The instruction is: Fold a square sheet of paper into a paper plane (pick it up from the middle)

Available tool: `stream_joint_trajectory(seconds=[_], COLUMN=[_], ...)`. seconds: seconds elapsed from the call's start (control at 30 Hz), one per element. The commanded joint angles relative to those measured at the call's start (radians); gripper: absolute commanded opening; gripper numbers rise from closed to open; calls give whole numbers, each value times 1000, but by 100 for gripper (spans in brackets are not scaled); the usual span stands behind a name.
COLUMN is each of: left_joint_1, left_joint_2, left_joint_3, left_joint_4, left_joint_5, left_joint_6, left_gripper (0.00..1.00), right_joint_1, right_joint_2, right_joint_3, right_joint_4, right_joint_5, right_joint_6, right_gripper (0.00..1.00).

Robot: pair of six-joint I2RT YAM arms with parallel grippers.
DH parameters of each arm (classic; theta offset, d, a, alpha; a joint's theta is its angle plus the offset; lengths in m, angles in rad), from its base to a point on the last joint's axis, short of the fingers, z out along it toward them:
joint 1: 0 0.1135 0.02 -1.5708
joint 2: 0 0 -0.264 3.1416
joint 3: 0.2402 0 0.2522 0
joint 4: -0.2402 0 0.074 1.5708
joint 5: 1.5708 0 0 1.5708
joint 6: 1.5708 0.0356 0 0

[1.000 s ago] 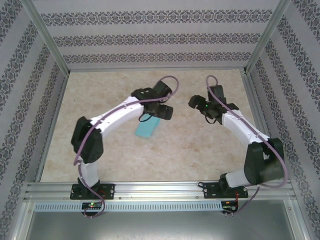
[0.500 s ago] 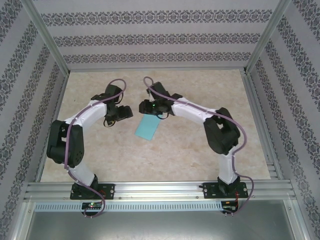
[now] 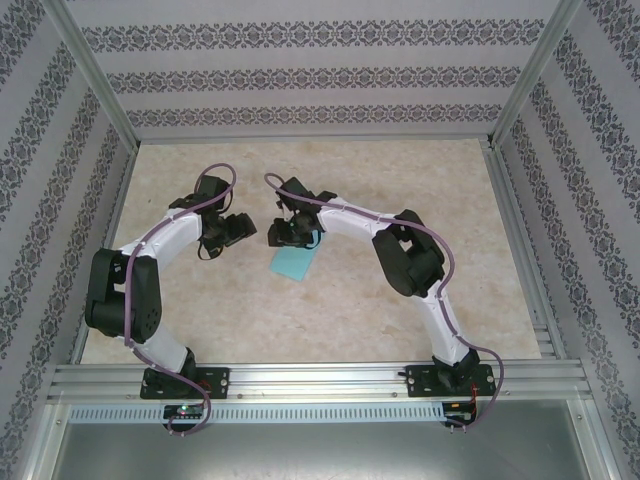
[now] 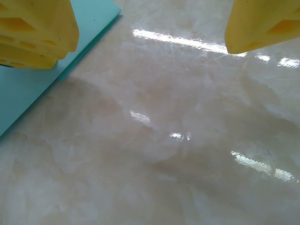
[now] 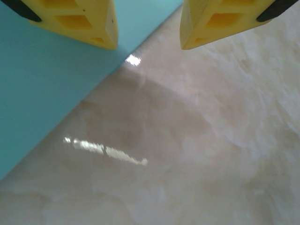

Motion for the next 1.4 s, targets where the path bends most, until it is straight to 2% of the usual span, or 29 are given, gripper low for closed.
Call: stream_joint_trajectory(seconds=[0.0,0.27,0.4,0.53,0.6,0.7,0.87,0.97,1.07,1.2,1.37], left_joint_1=[11,11,10,11,7,-5,-70,-123,-192,-276,-315], left_joint_2=[-18,-14,-18,-21,-22,-15,-3,10,40,120,214], left_joint_3=[-8,-7,-10,-28,-45,-57,-57,-45,-26,23,74], left_joint_4=[48,45,49,84,128,189,265,305,348,368,364], left_joint_5=[20,20,34,88,136,215,316,374,419,428,401], left_joint_6=[-21,-19,-11,-11,-6,3,13,16,9,2,-5], left_gripper=[82,82,82,81,74,60,42,35,28,20,15], right_joint_1=[16,12,-20,-62,-81,-92,-121,-149,-181,-219,-220], right_joint_2=[23,-7,-68,-158,-203,-289,-457,-539,-604,-619,-588], right_joint_3=[26,-55,-126,-193,-201,-233,-432,-555,-656,-734,-766], right_joint_4=[-94,-261,-327,-329,-309,-205,30,102,166,213,208], right_joint_5=[-49,-33,18,-3,-30,-99,-48,-8,-9,-75,-104], right_joint_6=[-116,-404,-541,-614,-568,-406,-92,13,74,100,89], right_gripper=[40,41,41,41,41,43,46,46,48,54,53])
